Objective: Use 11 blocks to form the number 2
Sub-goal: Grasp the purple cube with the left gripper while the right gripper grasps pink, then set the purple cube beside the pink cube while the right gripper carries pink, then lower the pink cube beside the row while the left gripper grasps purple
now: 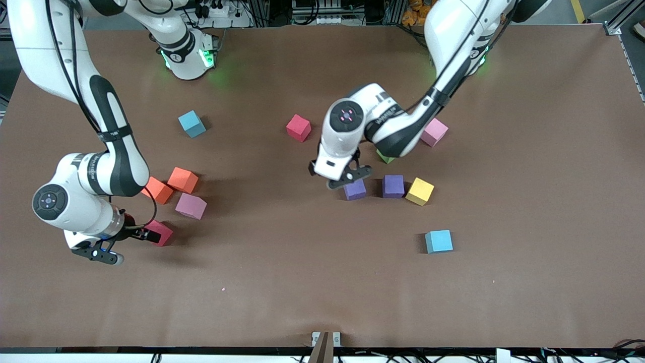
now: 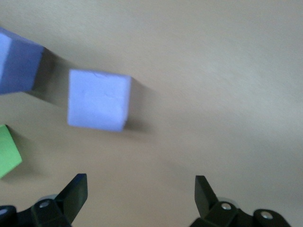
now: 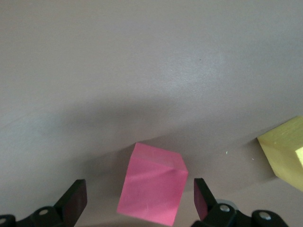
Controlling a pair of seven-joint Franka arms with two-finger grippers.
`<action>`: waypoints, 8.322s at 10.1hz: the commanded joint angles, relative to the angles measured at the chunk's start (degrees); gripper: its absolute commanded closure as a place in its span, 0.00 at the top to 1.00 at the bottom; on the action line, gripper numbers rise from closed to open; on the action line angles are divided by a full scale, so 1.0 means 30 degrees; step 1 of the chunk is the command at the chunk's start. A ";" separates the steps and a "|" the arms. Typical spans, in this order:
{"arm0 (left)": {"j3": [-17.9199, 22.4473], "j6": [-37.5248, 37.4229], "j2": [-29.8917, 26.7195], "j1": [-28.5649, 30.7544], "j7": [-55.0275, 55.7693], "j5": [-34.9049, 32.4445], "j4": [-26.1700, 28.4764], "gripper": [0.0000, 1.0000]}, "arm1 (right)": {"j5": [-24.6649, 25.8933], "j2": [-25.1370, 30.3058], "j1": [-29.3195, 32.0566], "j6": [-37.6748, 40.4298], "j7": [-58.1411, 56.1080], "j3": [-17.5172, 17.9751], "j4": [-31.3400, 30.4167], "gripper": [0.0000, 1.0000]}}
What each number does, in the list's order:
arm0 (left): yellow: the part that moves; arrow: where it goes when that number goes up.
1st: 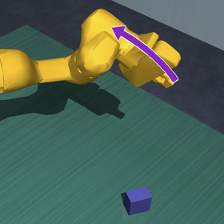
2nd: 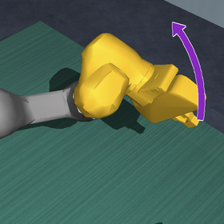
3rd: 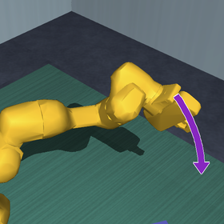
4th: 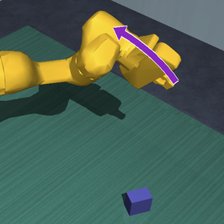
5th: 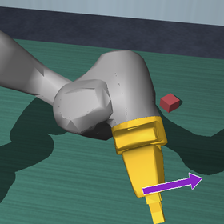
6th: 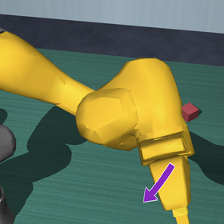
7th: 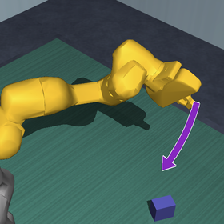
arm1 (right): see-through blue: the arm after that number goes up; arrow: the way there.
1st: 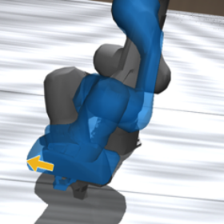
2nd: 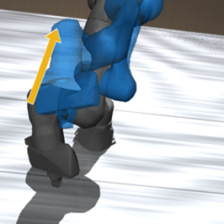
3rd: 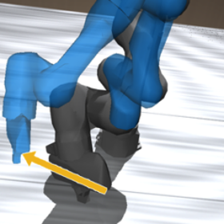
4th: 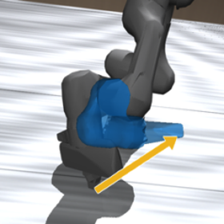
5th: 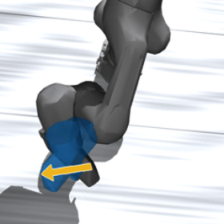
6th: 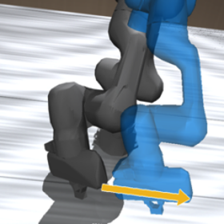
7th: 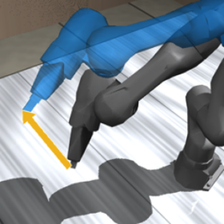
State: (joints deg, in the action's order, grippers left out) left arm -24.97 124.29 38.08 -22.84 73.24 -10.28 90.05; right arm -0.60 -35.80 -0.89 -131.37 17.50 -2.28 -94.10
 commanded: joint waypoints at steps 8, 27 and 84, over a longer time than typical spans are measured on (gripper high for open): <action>0.1877 0.1784 0.1368 0.0261 -0.3437 -0.1582 0.0189 1.00 | 0.0376 -0.0900 0.0265 0.0372 0.4158 0.0087 0.0108 1.00; 0.0266 -0.0710 0.0842 -0.2816 1.8964 0.2635 0.0658 0.00 | 0.0258 0.5976 -0.1544 0.2426 -0.5178 0.2899 -0.4272 0.26; 0.1115 -0.0471 -0.0505 0.4010 -0.9854 -0.0937 0.2943 1.00 | 0.0229 0.8269 -1.1834 -0.3760 -1.9251 0.5418 -1.5390 0.12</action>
State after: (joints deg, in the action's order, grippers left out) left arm -21.13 123.27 37.71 -11.55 44.46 -11.99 97.81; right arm -0.05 -11.34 -36.11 -141.83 -41.94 13.45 -139.44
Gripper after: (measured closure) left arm 0.000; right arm 0.396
